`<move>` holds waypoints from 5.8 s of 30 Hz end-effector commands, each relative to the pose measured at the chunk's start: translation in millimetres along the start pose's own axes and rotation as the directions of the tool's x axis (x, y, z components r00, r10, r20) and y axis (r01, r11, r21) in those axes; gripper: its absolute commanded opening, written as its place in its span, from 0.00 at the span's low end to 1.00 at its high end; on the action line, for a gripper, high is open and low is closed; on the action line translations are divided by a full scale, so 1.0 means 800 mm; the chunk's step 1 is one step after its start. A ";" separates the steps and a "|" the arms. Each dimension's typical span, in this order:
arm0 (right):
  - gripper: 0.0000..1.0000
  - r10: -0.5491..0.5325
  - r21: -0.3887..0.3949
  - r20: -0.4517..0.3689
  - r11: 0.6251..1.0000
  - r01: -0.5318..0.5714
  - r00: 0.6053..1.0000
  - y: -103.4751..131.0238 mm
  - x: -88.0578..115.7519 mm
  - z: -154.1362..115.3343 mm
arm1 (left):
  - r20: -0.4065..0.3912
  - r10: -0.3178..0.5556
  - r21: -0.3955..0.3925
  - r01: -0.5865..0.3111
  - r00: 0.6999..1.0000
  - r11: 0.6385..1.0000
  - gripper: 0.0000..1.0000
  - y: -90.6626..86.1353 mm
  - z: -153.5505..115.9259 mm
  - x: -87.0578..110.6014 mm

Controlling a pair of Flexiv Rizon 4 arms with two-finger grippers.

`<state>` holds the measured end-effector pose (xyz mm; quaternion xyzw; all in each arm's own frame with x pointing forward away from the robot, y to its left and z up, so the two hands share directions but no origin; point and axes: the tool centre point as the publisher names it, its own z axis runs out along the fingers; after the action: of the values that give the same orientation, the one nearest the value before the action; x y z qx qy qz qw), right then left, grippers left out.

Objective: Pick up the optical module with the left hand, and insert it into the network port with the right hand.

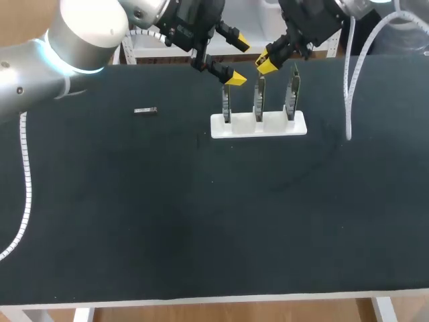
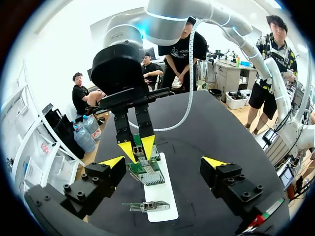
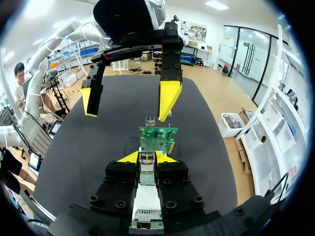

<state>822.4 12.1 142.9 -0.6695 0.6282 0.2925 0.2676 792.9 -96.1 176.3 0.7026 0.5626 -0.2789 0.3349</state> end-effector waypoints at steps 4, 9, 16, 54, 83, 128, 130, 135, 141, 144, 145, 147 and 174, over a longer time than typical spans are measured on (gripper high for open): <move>0.00 0.004 -0.013 0.007 1.000 -0.004 1.000 -0.003 0.005 0.007 | -0.003 0.001 0.000 -0.001 1.000 1.000 1.00 0.000 0.000 0.000; 0.00 -0.003 -0.013 0.007 1.000 0.003 1.000 -0.003 0.002 0.006 | -0.003 0.001 0.000 -0.001 1.000 1.000 1.00 0.000 0.000 0.000; 1.00 -0.003 -0.004 0.008 1.000 0.004 1.000 -0.003 0.001 0.003 | -0.003 0.001 0.000 -0.001 1.000 1.000 1.00 0.000 0.000 0.000; 1.00 -0.087 0.068 0.016 0.994 0.086 0.996 0.006 -0.033 -0.041 | -0.003 0.001 0.000 -0.001 1.000 1.000 1.00 0.000 0.000 0.000; 0.00 -0.087 0.068 0.016 0.994 0.086 0.996 0.006 -0.033 -0.041 | -0.003 0.001 0.000 -0.001 1.000 1.000 1.00 0.000 0.000 0.000; 0.00 -0.062 0.027 0.024 0.998 0.061 0.998 0.004 -0.024 -0.021 | -0.003 0.001 0.000 -0.001 1.000 1.000 1.00 0.000 0.000 0.000; 0.00 -0.060 0.025 0.023 0.998 0.059 0.998 0.003 -0.022 -0.019 | -0.003 0.001 0.000 -0.001 1.000 1.000 1.00 0.000 0.000 0.000; 0.00 -0.057 0.024 0.024 0.998 0.057 0.998 0.002 -0.023 -0.019 | -0.003 0.001 0.000 -0.001 1.000 1.000 1.00 0.000 0.000 0.000; 0.00 -0.062 0.026 0.022 0.998 0.061 0.998 -0.001 -0.025 -0.020 | -0.003 0.001 0.000 -0.001 1.000 1.000 1.00 0.000 0.000 0.000; 0.00 -0.056 0.024 0.020 0.998 0.056 0.998 -0.001 -0.022 -0.017 | -0.003 0.001 0.000 -0.001 1.000 1.000 1.00 0.000 0.000 0.000; 0.00 -0.055 0.022 0.021 0.998 0.054 0.998 -0.001 -0.021 -0.017 | -0.003 0.001 0.000 -0.001 1.000 1.000 1.00 0.000 0.000 0.000; 0.00 -0.052 0.018 0.019 0.999 0.051 0.998 0.000 -0.019 -0.014 | -0.003 0.001 0.000 -0.001 1.000 1.000 1.00 0.000 0.000 0.000; 0.00 -0.023 0.003 0.028 1.000 0.023 0.999 0.000 -0.005 -0.007 | -0.003 0.001 0.000 -0.001 1.000 1.000 1.00 0.000 0.000 0.000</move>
<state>821.0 10.6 149.4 -0.6720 0.6173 0.2969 0.2815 792.9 -96.1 176.3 0.7025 0.5626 -0.2789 0.3349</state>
